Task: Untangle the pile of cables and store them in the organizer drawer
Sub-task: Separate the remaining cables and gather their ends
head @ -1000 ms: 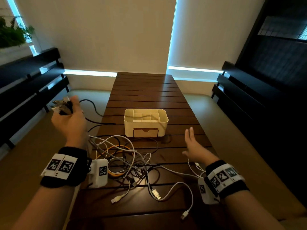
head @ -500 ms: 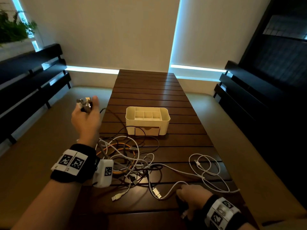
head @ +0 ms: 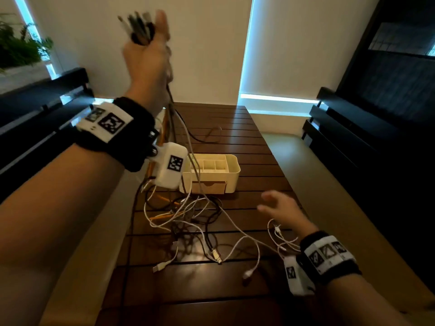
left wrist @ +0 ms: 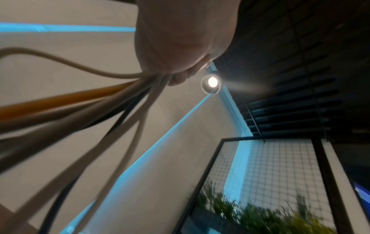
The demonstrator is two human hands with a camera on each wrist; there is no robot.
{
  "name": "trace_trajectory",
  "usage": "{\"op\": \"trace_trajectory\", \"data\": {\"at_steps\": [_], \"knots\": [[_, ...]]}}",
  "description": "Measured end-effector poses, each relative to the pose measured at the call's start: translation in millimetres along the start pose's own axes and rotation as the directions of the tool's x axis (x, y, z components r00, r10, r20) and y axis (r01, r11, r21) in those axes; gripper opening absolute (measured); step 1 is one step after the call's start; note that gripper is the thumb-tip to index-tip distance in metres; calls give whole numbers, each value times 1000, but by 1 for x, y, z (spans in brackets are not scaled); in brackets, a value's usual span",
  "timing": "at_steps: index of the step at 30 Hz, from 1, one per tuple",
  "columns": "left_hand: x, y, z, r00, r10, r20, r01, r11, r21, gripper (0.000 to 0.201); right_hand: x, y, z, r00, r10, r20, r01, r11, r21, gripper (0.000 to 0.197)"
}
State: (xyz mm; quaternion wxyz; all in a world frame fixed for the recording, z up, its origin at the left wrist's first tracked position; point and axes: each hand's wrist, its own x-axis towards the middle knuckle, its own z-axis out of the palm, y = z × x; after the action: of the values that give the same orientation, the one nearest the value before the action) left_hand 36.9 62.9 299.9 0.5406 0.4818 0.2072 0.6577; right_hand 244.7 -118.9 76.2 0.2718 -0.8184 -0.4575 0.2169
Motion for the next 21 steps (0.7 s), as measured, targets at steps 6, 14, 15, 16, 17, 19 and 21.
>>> {"op": "trace_trajectory", "data": {"at_steps": [6, 14, 15, 16, 17, 19, 21], "knots": [[-32, -29, 32, 967, -123, 225, 99, 989, 113, 28, 6, -137, -59, 847, -467, -252, 528, 693, 490, 104], [-27, 6, 32, 925, -149, 350, 190, 978, -85, 32, 27, -191, -35, 824, -567, 8, 472, 694, 543, 15], [-20, 13, 27, 935, -106, 338, 142, 986, -83, 32, 29, -188, -32, 820, -571, 32, 481, 720, 500, 11], [-16, 19, 22, 944, -59, 325, 92, 992, -87, 33, 30, -186, -30, 821, -569, 52, 481, 736, 476, 11], [-14, 24, 18, 944, -13, 330, 47, 994, -95, 33, 33, -183, -29, 822, -565, 69, 481, 754, 446, 10], [-19, 38, 16, 953, 73, 295, -39, 992, -119, 34, 38, -178, -24, 831, -551, 80, 487, 788, 376, 7], [-21, 48, 13, 955, 142, 259, -93, 977, -194, 35, 45, -172, -16, 850, -526, 27, 490, 808, 326, 9]]}}
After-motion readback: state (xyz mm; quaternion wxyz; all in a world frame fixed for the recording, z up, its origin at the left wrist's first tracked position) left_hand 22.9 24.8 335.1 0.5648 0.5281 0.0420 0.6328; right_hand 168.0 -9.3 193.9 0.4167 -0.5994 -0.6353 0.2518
